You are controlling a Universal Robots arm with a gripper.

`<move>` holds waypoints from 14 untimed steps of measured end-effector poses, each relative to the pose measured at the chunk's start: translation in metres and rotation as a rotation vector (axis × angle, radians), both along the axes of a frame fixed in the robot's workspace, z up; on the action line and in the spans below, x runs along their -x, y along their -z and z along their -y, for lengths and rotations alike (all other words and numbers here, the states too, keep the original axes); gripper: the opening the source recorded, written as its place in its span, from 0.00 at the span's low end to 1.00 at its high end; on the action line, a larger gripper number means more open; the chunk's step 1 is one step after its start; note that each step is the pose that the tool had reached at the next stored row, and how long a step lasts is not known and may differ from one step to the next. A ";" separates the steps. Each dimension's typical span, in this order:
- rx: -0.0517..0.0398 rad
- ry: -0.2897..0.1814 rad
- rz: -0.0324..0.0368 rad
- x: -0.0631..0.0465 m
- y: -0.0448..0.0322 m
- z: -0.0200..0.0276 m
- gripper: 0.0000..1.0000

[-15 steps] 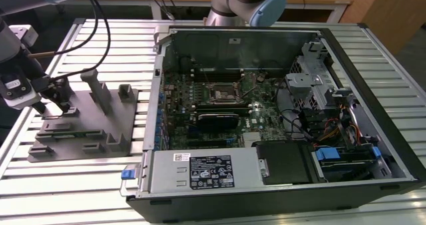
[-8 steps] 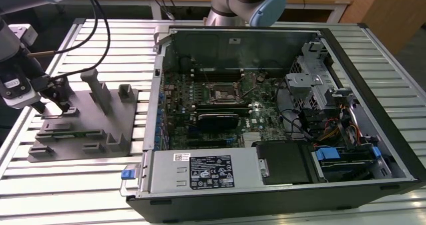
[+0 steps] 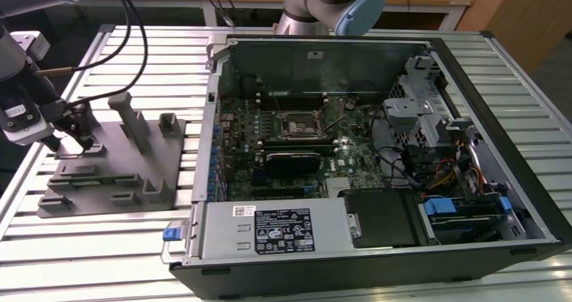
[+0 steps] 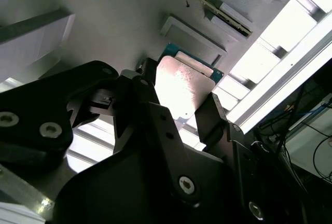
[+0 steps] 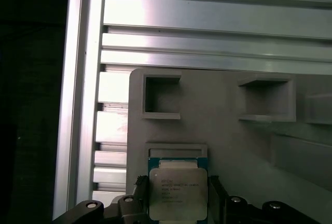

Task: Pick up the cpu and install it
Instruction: 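Pick up the cpu and move it towards the insertion slot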

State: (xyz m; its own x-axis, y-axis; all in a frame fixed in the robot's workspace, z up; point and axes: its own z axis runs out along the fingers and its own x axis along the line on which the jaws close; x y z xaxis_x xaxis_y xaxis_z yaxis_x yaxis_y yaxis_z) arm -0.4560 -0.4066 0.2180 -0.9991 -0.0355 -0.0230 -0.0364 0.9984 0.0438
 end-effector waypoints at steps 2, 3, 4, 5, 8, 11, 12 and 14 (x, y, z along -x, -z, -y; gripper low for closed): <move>0.0001 0.000 -0.0001 0.000 -0.0007 0.0000 0.54; 0.0000 0.000 -0.0001 0.000 -0.0010 0.0000 0.54; 0.0000 0.000 -0.0001 0.000 -0.0015 0.0000 0.54; 0.0001 0.000 -0.0002 0.000 -0.0020 0.0000 0.54; 0.0000 0.000 -0.0001 0.000 -0.0036 0.0000 0.54; 0.0000 0.000 0.0000 0.000 -0.0059 0.0000 0.54; 0.0000 0.000 0.0000 0.000 -0.0068 0.0000 0.54; 0.0000 0.000 -0.0001 0.000 -0.0088 0.0000 0.54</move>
